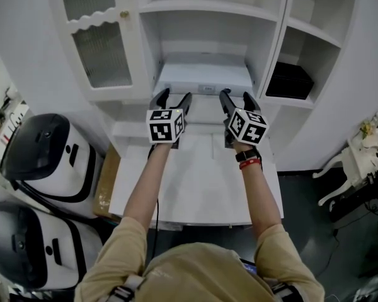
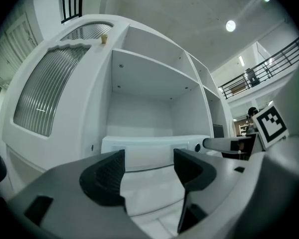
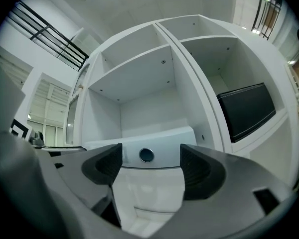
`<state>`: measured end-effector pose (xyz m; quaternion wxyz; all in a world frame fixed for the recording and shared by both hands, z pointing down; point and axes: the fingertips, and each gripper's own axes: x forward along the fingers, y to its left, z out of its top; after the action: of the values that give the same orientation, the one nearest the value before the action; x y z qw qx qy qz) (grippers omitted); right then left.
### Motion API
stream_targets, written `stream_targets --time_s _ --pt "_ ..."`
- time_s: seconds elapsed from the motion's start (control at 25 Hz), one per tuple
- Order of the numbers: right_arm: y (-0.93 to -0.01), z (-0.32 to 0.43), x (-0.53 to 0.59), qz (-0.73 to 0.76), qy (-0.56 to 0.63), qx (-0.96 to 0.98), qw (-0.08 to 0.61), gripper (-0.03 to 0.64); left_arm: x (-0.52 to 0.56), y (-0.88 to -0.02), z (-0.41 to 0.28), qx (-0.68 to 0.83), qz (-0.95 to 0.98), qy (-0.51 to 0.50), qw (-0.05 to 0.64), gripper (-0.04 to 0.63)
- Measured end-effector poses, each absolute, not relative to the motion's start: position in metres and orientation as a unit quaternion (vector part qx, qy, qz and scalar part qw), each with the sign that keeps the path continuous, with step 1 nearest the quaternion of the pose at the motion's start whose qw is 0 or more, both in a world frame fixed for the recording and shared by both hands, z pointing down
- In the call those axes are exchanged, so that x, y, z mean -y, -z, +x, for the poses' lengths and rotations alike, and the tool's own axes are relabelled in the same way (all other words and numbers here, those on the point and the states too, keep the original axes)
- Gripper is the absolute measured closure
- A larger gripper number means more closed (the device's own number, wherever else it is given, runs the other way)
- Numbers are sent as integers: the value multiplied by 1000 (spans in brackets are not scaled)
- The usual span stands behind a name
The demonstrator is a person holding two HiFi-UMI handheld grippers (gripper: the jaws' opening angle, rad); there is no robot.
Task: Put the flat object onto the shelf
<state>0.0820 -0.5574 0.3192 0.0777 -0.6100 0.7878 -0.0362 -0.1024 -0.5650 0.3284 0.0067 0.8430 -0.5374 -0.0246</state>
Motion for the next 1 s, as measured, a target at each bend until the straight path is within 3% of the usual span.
stream_targets --time_s 0.44,1.0 --pt "-335 77 513 -605 21 -794 56 284 520 -347 -112 538 842 30 6 304" --pt "-374 82 448 -608 5 -794 33 388 450 -379 -122 544 838 30 -15 402"
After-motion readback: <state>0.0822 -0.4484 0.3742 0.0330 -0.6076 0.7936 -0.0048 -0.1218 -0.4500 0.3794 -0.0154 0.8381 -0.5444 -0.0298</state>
